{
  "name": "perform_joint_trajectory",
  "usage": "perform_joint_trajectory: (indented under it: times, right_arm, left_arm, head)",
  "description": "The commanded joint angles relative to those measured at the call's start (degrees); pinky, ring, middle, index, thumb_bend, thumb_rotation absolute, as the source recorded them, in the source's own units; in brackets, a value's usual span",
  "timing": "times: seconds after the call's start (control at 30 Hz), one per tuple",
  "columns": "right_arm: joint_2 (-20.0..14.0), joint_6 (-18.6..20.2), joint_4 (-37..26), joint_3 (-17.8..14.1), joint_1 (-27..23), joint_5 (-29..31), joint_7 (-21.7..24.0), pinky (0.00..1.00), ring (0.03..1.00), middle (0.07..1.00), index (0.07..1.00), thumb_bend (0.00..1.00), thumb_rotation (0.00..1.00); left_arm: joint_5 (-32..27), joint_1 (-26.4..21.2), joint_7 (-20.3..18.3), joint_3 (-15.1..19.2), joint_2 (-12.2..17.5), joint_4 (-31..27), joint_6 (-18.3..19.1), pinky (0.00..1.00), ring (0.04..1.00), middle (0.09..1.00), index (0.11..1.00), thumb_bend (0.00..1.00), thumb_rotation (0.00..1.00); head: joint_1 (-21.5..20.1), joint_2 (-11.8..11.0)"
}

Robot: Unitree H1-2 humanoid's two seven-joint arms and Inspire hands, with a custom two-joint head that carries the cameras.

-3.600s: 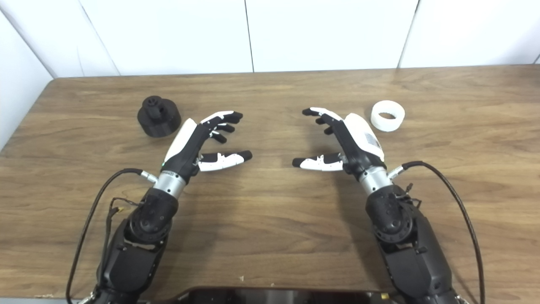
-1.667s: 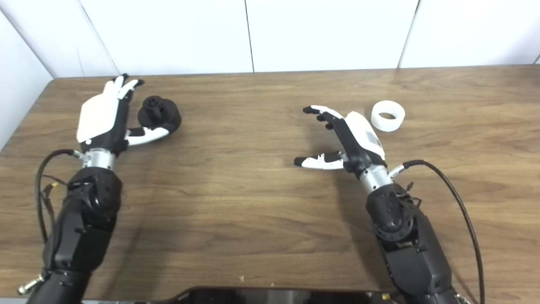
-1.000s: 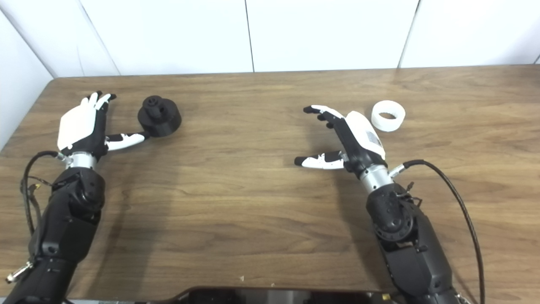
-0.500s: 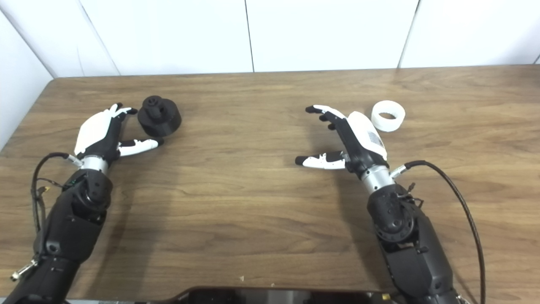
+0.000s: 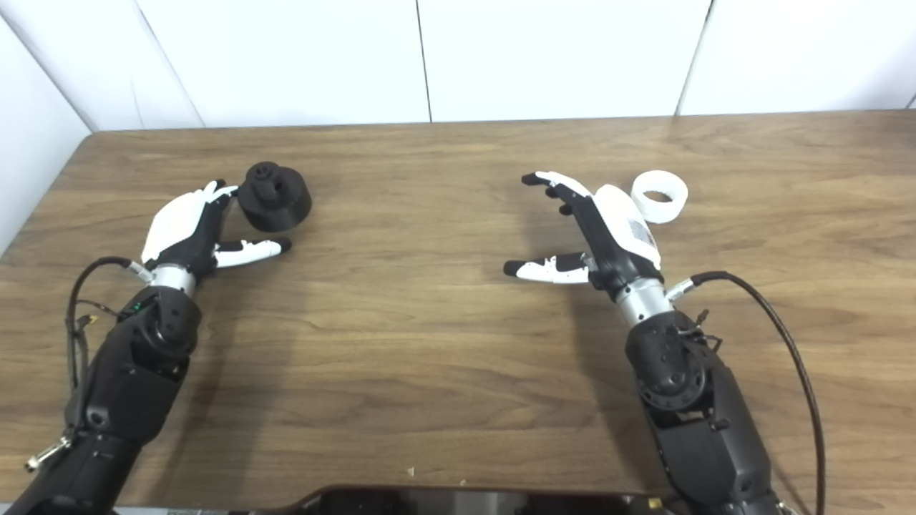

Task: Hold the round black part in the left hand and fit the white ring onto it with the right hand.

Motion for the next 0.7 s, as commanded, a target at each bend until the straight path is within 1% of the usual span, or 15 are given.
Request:
perform_joint_trajectory:
  times: [0.0, 0.1, 0.23, 0.37, 0.47, 0.57, 0.6, 0.63, 0.67]
  right_arm:
    - [-0.14, -0.84, -2.63, -0.65, -1.26, -0.05, -1.15, 0.73, 0.825, 0.871, 0.818, 0.78, 0.24]
    - [-0.35, -0.67, -3.18, -0.83, -0.95, 0.03, -0.81, 0.71, 0.821, 0.874, 0.819, 0.78, 0.26]
    - [-0.76, -1.48, -3.01, -0.83, -0.84, -0.52, -1.24, 0.69, 0.811, 0.866, 0.812, 0.78, 0.27]
    - [-1.07, -0.81, -3.48, -0.89, -0.70, -1.09, -1.00, 0.69, 0.809, 0.864, 0.809, 0.79, 0.28]
    - [-1.20, -0.76, -3.64, -1.10, -0.66, -0.87, -0.80, 0.69, 0.807, 0.863, 0.806, 0.79, 0.29]
    - [-1.23, -0.63, -3.88, -1.32, -0.51, -0.48, -0.66, 0.69, 0.808, 0.862, 0.802, 0.80, 0.27]
    - [-1.22, -0.70, -3.91, -1.38, -0.46, -0.36, -0.66, 0.68, 0.805, 0.861, 0.801, 0.80, 0.26]
    - [-1.21, -0.71, -4.00, -1.49, -0.38, -0.14, -0.62, 0.68, 0.804, 0.861, 0.801, 0.80, 0.26]
    - [-1.23, -0.75, -4.07, -1.58, -0.30, 0.02, -0.58, 0.68, 0.802, 0.863, 0.802, 0.80, 0.26]
  left_arm:
    - [1.59, -3.62, 2.63, -0.04, 1.64, 0.33, -0.12, 0.96, 1.000, 1.000, 0.886, 1.00, 0.56]
    - [1.70, -4.42, 4.61, 0.05, 1.10, 2.15, -0.69, 0.98, 1.000, 1.000, 0.906, 1.00, 0.55]
    - [1.67, -5.37, 5.88, -0.40, 0.94, 3.79, -0.89, 0.99, 1.000, 1.000, 0.928, 1.00, 0.54]
    - [1.78, -6.61, 7.42, -1.17, 0.93, 6.34, -1.36, 0.99, 1.000, 1.000, 0.938, 1.00, 0.55]
    - [1.61, -7.55, 9.48, -1.35, 0.55, 8.30, -2.00, 0.98, 1.000, 1.000, 0.937, 1.00, 0.55]
    - [1.13, -8.49, 12.07, -1.38, 0.13, 10.49, -3.51, 0.96, 1.000, 1.000, 0.913, 1.00, 0.54]
    - [0.95, -8.64, 12.64, -1.33, 0.03, 10.83, -3.97, 0.96, 1.000, 1.000, 0.893, 1.00, 0.53]
    - [0.44, -8.95, 13.46, -1.15, -0.22, 11.61, -4.94, 0.96, 1.000, 1.000, 0.886, 1.00, 0.53]
    - [-0.22, -9.25, 14.05, -0.96, -0.47, 12.36, -5.90, 0.98, 1.000, 1.000, 0.847, 1.00, 0.50]
  head:
    - [-0.14, 0.24]
    - [-0.42, 0.35]
    - [-0.63, 0.49]
    - [-0.70, 0.74]
    - [-0.92, 0.87]
    - [-1.25, 0.97]
    - [-1.33, 1.00]
    - [-1.42, 1.01]
    - [-1.46, 1.01]
